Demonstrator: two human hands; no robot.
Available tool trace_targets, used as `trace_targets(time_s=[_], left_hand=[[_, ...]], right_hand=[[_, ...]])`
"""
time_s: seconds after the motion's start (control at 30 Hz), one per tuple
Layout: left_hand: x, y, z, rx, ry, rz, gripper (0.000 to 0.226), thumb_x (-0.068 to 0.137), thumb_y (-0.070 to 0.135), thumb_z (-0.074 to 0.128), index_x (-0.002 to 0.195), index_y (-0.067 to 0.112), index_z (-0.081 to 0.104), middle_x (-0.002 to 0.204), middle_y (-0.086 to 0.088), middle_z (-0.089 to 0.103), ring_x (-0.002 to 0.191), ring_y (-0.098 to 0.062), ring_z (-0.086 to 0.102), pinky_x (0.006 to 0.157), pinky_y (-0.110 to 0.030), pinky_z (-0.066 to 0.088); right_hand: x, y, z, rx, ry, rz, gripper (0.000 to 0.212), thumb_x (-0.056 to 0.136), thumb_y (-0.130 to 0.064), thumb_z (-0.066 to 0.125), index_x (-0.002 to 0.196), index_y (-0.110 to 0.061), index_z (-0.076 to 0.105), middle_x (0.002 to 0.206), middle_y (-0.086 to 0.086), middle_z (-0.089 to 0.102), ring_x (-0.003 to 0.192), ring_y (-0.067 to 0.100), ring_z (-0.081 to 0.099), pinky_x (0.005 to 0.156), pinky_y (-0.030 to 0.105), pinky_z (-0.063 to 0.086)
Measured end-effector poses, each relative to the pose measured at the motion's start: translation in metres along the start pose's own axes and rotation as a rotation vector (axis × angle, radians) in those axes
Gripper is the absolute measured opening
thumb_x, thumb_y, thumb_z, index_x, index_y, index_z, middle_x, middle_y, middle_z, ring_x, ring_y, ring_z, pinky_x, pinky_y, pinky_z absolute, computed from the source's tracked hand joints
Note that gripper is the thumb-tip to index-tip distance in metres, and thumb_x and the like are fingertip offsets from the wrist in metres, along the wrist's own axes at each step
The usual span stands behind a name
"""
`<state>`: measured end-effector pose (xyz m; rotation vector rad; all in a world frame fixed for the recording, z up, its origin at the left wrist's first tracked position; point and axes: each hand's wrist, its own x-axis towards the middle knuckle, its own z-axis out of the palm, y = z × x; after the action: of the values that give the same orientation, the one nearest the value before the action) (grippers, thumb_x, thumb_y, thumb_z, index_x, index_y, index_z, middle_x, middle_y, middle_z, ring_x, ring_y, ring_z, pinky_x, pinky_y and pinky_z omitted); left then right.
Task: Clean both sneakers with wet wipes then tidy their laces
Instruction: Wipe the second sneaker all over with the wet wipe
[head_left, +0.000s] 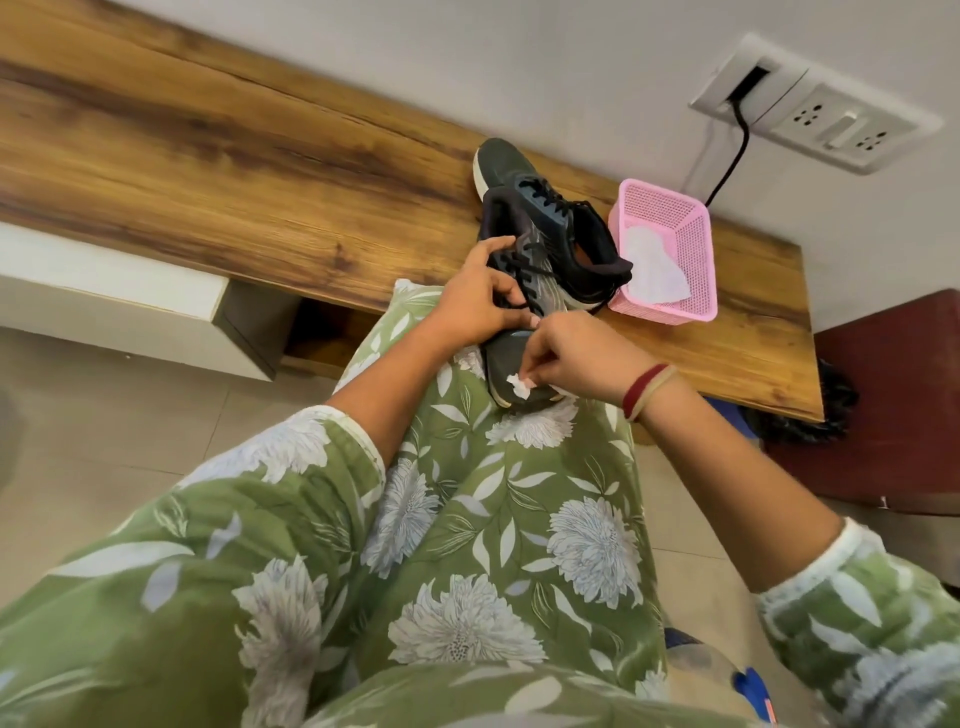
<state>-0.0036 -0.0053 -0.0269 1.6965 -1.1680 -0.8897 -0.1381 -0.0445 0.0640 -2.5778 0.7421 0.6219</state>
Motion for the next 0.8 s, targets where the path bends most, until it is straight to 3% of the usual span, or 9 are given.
trace_targets(time_s=[0.03, 0.13, 0.2, 0.27, 0.37, 0.43, 0.53, 0.67, 0.8], left_hand=[[0.001, 0.000, -0.001, -0.022, -0.002, 0.004, 0.023, 0.071, 0.011, 0.082, 0.083, 0.011, 0.062, 0.110, 0.033, 0.046, 0.095, 0.007, 0.053, 0.100, -0.026, 0.039], [0.003, -0.002, -0.001, 0.055, -0.002, 0.029, 0.008, 0.073, 0.003, 0.076, 0.078, 0.003, 0.069, 0.137, 0.004, 0.041, 0.106, -0.009, 0.056, 0.099, -0.028, 0.041], [0.004, -0.003, 0.000, 0.107, 0.003, 0.018, 0.005, 0.074, 0.003, 0.073, 0.077, -0.001, 0.071, 0.147, -0.002, 0.033, 0.110, -0.011, 0.056, 0.098, -0.026, 0.041], [0.004, -0.004, 0.001, 0.102, -0.004, 0.012, 0.005, 0.075, 0.004, 0.074, 0.076, 0.002, 0.069, 0.147, -0.002, 0.034, 0.104, -0.013, 0.059, 0.097, -0.025, 0.041], [0.002, -0.002, 0.002, 0.108, 0.022, 0.026, 0.012, 0.074, 0.011, 0.078, 0.073, 0.010, 0.066, 0.144, 0.000, 0.035, 0.104, -0.013, 0.058, 0.094, -0.021, 0.039], [0.002, -0.003, 0.002, 0.069, 0.034, 0.020, 0.015, 0.073, 0.014, 0.080, 0.073, 0.012, 0.065, 0.141, 0.003, 0.037, 0.099, -0.012, 0.058, 0.094, -0.023, 0.041], [0.006, -0.008, 0.002, 0.002, 0.028, 0.015, 0.014, 0.071, 0.012, 0.081, 0.074, 0.011, 0.067, 0.139, 0.004, 0.038, 0.091, -0.009, 0.057, 0.096, -0.032, 0.044], [0.007, -0.007, 0.002, 0.034, 0.013, -0.012, 0.019, 0.070, 0.013, 0.081, 0.067, 0.017, 0.063, 0.139, 0.003, 0.038, 0.094, -0.009, 0.056, 0.098, -0.032, 0.042], [0.006, -0.006, 0.003, -0.046, 0.018, -0.017, 0.028, 0.061, 0.023, 0.087, 0.069, 0.032, 0.062, 0.122, 0.005, 0.049, 0.086, -0.007, 0.057, 0.098, -0.030, 0.042]], right_hand=[[0.006, 0.001, -0.001, -0.050, 0.011, -0.011, 0.009, 0.078, -0.014, 0.069, 0.081, -0.021, 0.075, 0.077, -0.007, 0.062, 0.081, 0.012, 0.057, 0.072, 0.027, 0.046], [0.018, -0.003, 0.006, -0.207, 0.155, 0.049, 0.010, 0.083, -0.018, 0.063, 0.082, -0.021, 0.073, 0.091, 0.003, 0.063, 0.089, 0.026, 0.060, 0.073, 0.036, 0.048], [0.021, -0.008, 0.018, -0.372, 0.324, 0.056, 0.003, 0.078, -0.016, 0.069, 0.076, -0.016, 0.072, 0.083, 0.009, 0.060, 0.077, 0.031, 0.060, 0.064, 0.036, 0.046], [0.015, -0.014, 0.028, -0.448, 0.421, 0.045, 0.010, 0.068, -0.011, 0.077, 0.065, -0.012, 0.068, 0.070, 0.009, 0.058, 0.064, 0.030, 0.059, 0.055, 0.033, 0.043], [0.007, -0.013, 0.023, -0.353, 0.248, 0.093, 0.011, 0.085, -0.012, 0.060, 0.085, -0.015, 0.070, 0.093, 0.007, 0.062, 0.087, 0.028, 0.060, 0.069, 0.032, 0.040], [0.003, -0.012, 0.015, -0.358, 0.170, 0.125, 0.015, 0.087, -0.014, 0.055, 0.088, -0.020, 0.068, 0.094, 0.002, 0.065, 0.089, 0.025, 0.061, 0.074, 0.034, 0.041], [0.006, -0.012, 0.017, -0.485, 0.284, 0.140, 0.012, 0.089, -0.018, 0.054, 0.092, -0.021, 0.065, 0.095, -0.001, 0.064, 0.092, 0.024, 0.061, 0.081, 0.036, 0.038], [0.011, -0.010, 0.031, -0.473, 0.451, 0.229, 0.014, 0.089, -0.022, 0.056, 0.090, -0.022, 0.069, 0.095, 0.001, 0.059, 0.092, 0.024, 0.059, 0.081, 0.037, 0.037], [-0.002, -0.012, 0.026, -0.327, 0.259, 0.194, 0.017, 0.091, -0.017, 0.052, 0.092, -0.022, 0.068, 0.103, 0.002, 0.060, 0.099, 0.025, 0.057, 0.089, 0.039, 0.036]])
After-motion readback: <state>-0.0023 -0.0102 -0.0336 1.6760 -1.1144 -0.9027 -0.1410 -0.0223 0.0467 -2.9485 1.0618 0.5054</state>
